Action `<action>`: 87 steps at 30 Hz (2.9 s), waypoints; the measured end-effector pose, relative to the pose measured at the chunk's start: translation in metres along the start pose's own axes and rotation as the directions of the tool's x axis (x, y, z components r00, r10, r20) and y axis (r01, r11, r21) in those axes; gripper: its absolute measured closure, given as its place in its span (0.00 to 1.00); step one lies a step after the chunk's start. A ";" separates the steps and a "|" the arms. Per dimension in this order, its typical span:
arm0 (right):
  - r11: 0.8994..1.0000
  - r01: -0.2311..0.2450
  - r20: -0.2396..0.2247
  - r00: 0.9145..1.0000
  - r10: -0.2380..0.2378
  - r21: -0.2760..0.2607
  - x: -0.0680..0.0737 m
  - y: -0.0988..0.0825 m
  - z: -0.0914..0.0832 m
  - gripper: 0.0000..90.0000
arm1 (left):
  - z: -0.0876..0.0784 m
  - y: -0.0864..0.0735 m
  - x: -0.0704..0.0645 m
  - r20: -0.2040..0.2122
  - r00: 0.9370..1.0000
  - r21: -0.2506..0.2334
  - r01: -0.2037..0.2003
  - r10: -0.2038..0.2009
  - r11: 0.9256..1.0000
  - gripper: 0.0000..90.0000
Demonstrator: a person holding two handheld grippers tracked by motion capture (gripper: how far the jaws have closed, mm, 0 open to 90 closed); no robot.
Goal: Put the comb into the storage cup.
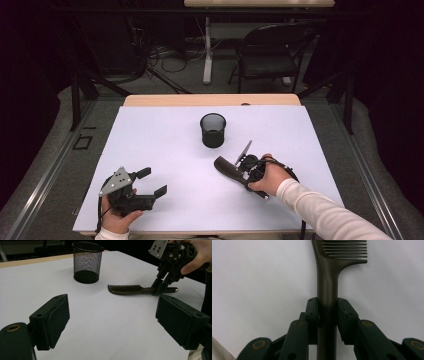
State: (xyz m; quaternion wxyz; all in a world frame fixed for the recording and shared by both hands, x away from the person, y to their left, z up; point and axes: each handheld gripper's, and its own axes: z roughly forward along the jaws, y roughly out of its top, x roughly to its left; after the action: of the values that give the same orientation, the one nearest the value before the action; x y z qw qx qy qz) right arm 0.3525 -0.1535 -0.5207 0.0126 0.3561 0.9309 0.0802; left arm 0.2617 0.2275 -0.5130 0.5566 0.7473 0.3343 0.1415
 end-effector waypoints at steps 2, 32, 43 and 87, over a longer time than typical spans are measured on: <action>1.000 0.000 -0.003 1.000 0.000 -0.005 0.000 0.000 -0.002 0.81 | 0.000 0.000 0.000 -0.001 1.000 0.000 0.000 0.000 1.000 0.13; 0.989 0.034 0.012 0.999 -0.032 -0.145 0.006 0.004 -0.025 0.81 | 0.000 0.000 0.000 -0.003 1.000 0.000 0.000 0.000 1.000 0.13; 0.969 0.061 0.018 0.998 -0.059 -0.239 0.016 0.005 -0.039 0.81 | 0.001 0.000 0.000 -0.001 1.000 0.002 -0.001 0.001 1.000 0.13; 0.807 0.116 0.127 0.991 -0.051 -0.579 0.027 0.013 -0.062 0.81 | 0.001 -0.001 0.001 -0.001 1.000 0.001 0.003 -0.003 1.000 0.14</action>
State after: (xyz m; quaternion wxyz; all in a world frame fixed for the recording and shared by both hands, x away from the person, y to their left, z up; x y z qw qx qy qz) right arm 0.3356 -0.1347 -0.4561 0.1741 0.2974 0.8738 0.3432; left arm 0.2629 0.2275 -0.5145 0.5562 0.7471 0.3356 0.1410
